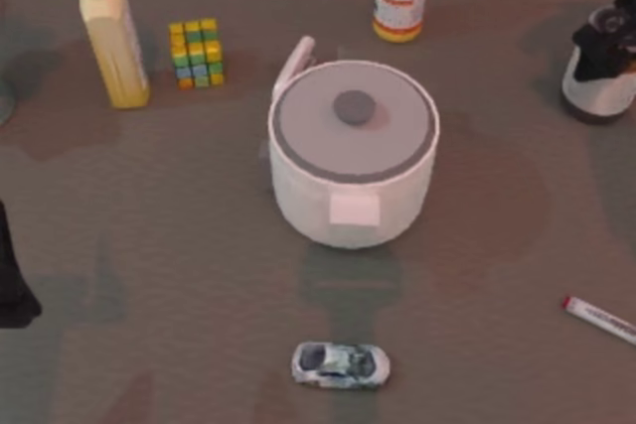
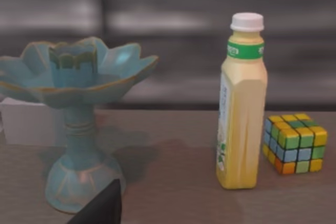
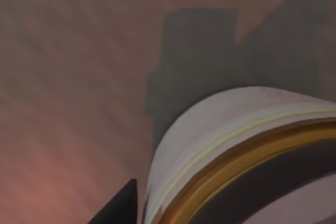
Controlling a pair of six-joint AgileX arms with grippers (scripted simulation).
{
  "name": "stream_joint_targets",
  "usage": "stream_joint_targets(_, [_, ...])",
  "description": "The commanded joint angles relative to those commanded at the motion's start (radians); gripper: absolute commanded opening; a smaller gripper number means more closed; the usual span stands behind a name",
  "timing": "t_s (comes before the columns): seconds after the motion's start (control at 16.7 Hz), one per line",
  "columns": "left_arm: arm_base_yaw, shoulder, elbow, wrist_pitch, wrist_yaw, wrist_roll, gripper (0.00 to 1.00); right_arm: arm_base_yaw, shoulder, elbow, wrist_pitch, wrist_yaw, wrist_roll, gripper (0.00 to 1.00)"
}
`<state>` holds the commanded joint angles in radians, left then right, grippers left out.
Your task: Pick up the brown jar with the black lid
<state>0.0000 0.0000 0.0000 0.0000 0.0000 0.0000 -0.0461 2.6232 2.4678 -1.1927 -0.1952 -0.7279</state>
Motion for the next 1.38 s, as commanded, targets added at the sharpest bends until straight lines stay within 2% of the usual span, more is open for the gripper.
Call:
stream_joint_targets(0.3, [0.0, 0.0, 0.0, 0.0, 0.0, 0.0, 1.0, 0.0, 0.0, 0.0, 0.0, 0.0, 0.0, 0.02])
stream_joint_targets(0.36, [0.0, 0.0, 0.0, 0.0, 0.0, 0.0, 1.0, 0.0, 0.0, 0.0, 0.0, 0.0, 0.0, 0.0])
stream_joint_targets(0.96, [0.0, 0.0, 0.0, 0.0, 0.0, 0.0, 1.0, -0.002, -0.017, -0.015, 0.0, -0.001, 0.0, 0.0])
stream_joint_targets(1.38, [0.0, 0.0, 0.0, 0.0, 0.0, 0.0, 1.0, -0.002, -0.351, -0.344, 0.0, -0.007, -0.001, 0.0])
